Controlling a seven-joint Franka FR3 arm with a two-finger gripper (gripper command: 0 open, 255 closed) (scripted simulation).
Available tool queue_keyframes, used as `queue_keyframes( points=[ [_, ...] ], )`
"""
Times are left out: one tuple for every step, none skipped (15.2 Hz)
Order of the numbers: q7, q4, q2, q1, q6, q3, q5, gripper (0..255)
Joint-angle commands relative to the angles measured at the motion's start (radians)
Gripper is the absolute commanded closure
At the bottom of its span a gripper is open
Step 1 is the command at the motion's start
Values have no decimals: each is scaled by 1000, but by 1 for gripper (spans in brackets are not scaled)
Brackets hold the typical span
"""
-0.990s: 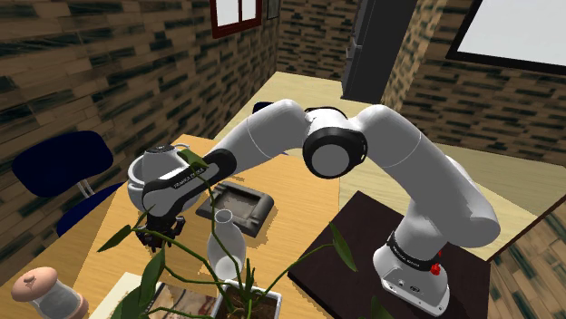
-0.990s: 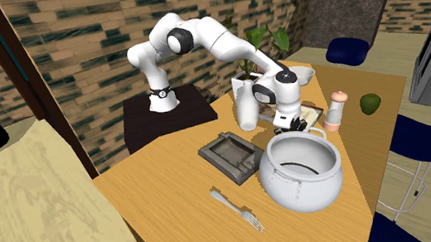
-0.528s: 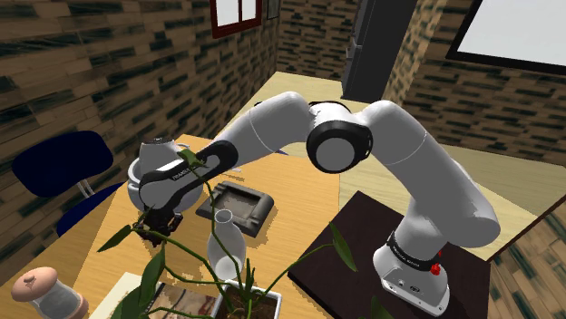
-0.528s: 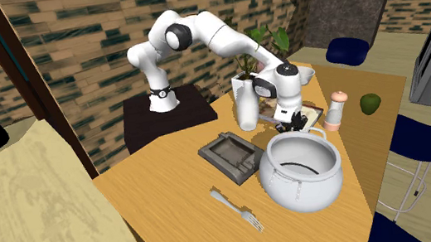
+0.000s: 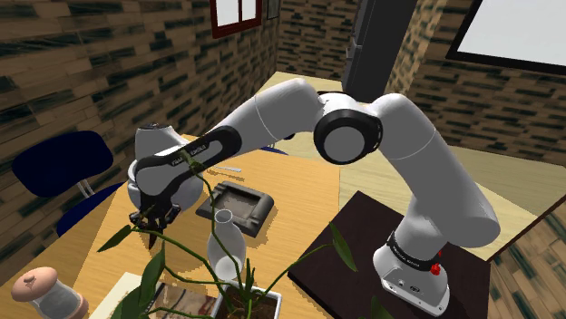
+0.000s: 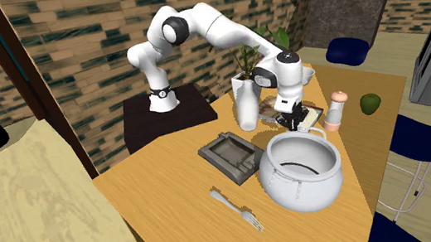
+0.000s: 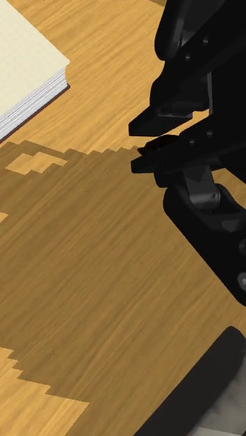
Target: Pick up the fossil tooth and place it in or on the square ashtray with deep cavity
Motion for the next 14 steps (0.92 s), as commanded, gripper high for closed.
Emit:
queue_keyframes(
  points=[
    [5,2,-16,0,-18,-1,-1,255],
    [7,1,-25,0,-25,-1,-1,255],
    [9,1,-33,0,-33,-1,-2,255],
    [11,0,-41,0,-40,-1,-2,255],
    [13,1,-49,0,-49,-1,-2,255],
    [15,1,-57,-1,-56,-1,-3,255],
    [17,2,-64,-1,-65,-1,-3,255],
    [19,2,-72,-1,-73,-1,-4,255],
    [20,3,-73,-1,-75,-1,-4,255],
    [1,-61,-111,-16,-52,0,3,255],
    [-18,-120,-146,-31,-32,2,10,255],
    [-37,-176,-180,-47,-14,3,17,255],
    [-56,-228,-212,-62,3,5,25,255],
    [-76,-277,-242,-77,18,6,32,255]
  ],
)
